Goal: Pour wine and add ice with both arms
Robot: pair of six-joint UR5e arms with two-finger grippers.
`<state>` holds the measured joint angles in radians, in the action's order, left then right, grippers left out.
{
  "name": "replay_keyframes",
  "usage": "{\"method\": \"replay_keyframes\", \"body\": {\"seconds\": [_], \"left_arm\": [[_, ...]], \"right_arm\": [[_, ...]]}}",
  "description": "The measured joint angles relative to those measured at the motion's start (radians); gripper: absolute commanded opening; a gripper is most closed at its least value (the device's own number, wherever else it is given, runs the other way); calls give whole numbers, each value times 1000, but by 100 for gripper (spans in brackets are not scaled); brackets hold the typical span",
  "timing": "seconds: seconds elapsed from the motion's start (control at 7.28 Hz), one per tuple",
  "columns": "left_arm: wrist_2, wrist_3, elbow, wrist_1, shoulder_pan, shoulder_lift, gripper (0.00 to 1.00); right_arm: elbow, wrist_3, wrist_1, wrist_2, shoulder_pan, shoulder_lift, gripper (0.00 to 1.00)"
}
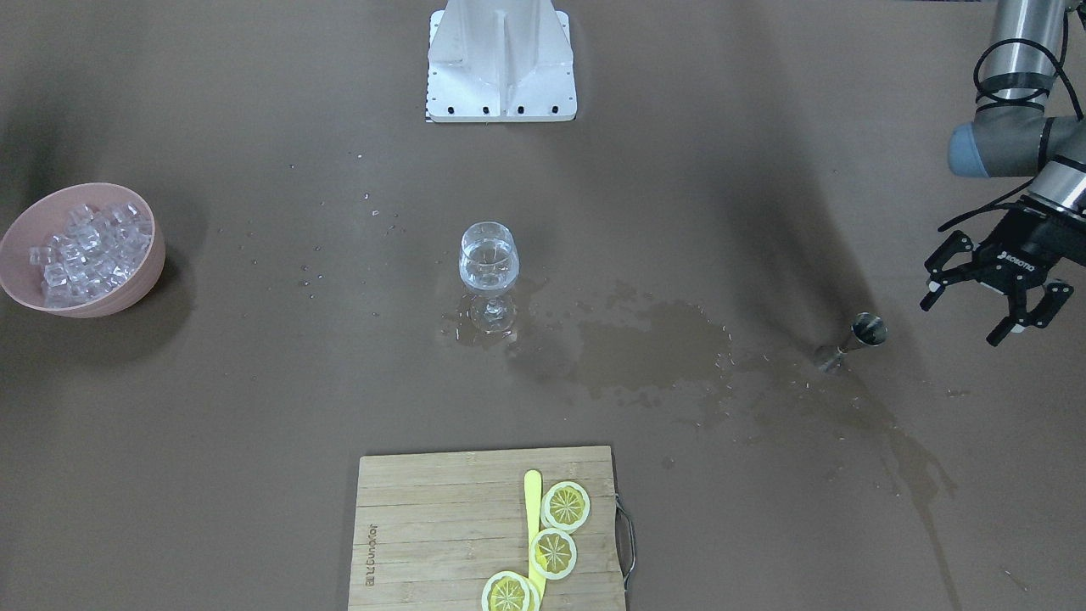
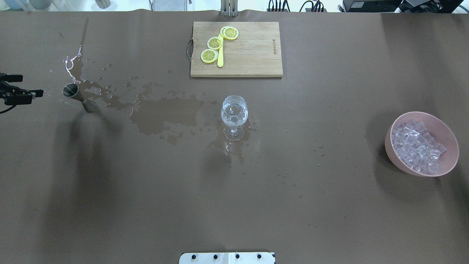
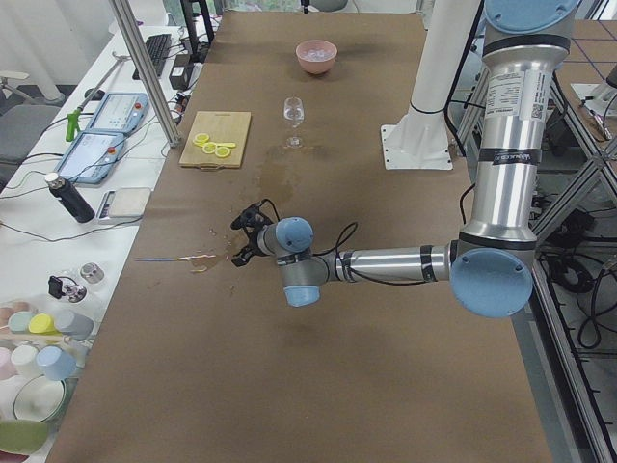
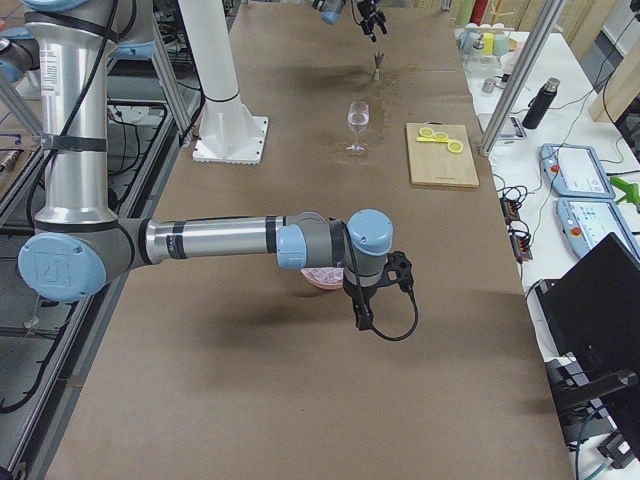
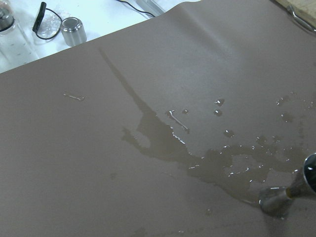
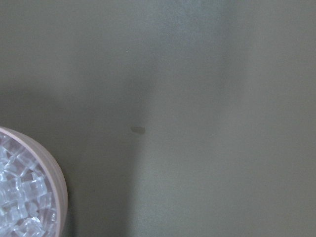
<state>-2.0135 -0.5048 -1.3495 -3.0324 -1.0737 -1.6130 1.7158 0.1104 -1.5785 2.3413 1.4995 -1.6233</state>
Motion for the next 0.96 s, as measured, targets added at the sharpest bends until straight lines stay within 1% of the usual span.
{"method": "replay_keyframes", "body": {"seconds": [0.27, 0.55, 0.82, 0.96], "left_arm": [[80, -94, 5, -76, 88, 1, 97], [172, -146, 40, -170, 160, 3, 97], [258, -156, 58, -225, 190, -1, 97], [321, -157, 67, -242, 211, -13, 97]], "right_arm": [[1, 0, 0, 9, 0, -2, 100], [1, 0, 1, 23, 1, -11, 100], [10, 1, 1, 29, 2, -24, 100], [18, 1, 2, 30, 2, -31, 100]]}}
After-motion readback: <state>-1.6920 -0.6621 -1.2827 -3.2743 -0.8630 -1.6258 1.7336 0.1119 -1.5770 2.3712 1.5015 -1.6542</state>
